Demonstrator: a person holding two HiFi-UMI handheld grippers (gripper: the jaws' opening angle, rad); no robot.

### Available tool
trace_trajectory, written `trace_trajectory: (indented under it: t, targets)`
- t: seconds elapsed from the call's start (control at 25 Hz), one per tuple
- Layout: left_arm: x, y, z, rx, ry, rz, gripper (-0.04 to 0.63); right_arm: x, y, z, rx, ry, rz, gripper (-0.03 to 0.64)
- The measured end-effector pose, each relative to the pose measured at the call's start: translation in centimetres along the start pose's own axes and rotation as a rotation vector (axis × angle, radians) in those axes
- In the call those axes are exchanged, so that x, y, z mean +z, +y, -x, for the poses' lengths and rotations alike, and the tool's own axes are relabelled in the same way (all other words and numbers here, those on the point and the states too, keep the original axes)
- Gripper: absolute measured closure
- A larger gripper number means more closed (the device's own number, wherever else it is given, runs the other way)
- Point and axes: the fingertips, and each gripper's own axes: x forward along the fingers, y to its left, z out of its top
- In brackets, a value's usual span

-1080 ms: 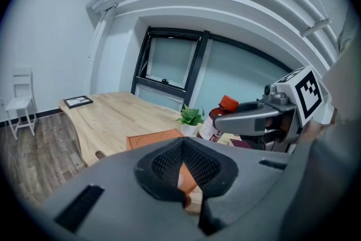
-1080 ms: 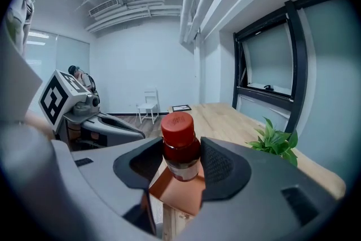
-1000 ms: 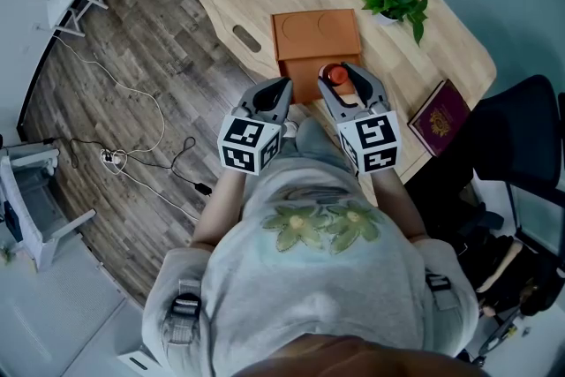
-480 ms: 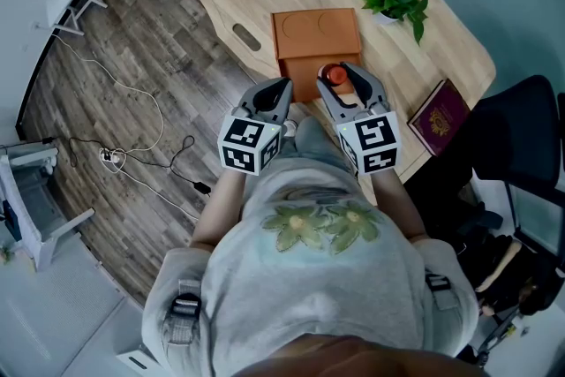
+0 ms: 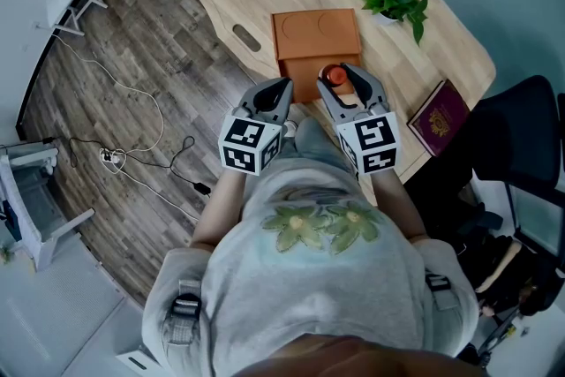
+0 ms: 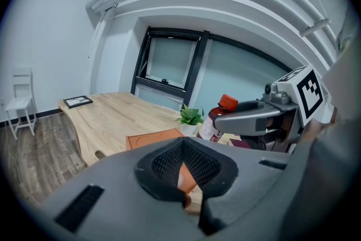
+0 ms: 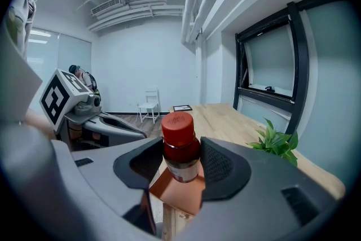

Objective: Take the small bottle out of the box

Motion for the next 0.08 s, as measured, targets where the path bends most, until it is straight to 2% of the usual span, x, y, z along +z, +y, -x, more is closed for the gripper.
trace_trajectory:
  t: [0.08]
  targets:
    - [0.02,-0.10,0.02,0.000,0.001,0.000,0.589,-0.02,-0.04,0.08,0.000,0.001,0.000,0.414]
